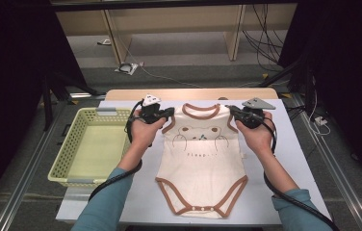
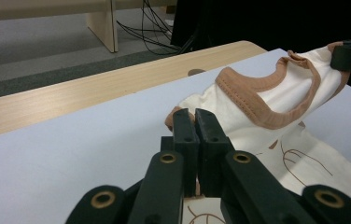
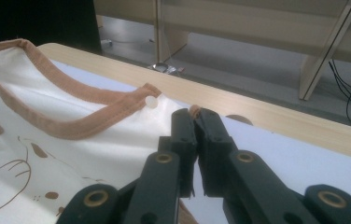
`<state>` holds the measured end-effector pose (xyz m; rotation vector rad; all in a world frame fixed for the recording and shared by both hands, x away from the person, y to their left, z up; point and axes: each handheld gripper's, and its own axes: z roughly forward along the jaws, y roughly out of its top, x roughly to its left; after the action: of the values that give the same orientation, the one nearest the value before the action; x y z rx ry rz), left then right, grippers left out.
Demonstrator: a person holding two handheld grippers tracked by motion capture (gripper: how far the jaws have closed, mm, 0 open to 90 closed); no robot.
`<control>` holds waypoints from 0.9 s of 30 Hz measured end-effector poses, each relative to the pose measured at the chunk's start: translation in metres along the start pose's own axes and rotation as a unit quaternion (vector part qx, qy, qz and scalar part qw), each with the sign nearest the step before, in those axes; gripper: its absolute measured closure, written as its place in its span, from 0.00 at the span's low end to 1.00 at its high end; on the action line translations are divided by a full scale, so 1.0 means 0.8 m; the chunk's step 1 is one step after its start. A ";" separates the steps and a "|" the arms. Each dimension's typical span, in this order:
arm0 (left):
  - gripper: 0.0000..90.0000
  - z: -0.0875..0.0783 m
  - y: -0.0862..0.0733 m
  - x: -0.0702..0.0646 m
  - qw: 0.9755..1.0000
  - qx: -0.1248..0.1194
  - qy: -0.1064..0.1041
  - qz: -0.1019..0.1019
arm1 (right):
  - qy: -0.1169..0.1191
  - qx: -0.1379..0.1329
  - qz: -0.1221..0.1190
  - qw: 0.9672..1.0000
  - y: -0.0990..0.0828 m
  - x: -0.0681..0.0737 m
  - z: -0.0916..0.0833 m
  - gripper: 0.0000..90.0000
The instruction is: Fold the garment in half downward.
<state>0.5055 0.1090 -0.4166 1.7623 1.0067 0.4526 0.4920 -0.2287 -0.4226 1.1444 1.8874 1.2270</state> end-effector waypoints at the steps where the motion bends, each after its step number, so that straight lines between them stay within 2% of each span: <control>1: 0.97 -0.001 -0.001 0.000 1.000 0.001 0.000 0.000 | 0.000 0.001 0.001 1.000 -0.001 0.001 -0.001 0.96; 9: 0.97 -0.005 -0.011 -0.002 1.000 0.000 -0.005 0.000 | 0.004 -0.004 -0.008 1.000 -0.012 0.007 -0.007 0.96; 14: 0.97 -0.010 -0.014 -0.008 1.000 -0.003 -0.008 0.005 | 0.004 -0.005 -0.006 1.000 -0.019 0.008 -0.012 0.96; 20: 0.97 -0.015 -0.015 -0.016 1.000 -0.002 -0.011 0.020 | 0.005 -0.004 -0.003 1.000 -0.027 0.006 -0.018 0.96; 27: 0.97 -0.020 -0.025 -0.017 1.000 -0.005 -0.014 0.018 | 0.007 -0.011 -0.002 1.000 -0.035 0.010 -0.022 0.96</control>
<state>0.4784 0.1102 -0.4258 1.7749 0.9523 0.4528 0.4648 -0.2341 -0.4420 1.1231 1.8814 1.2544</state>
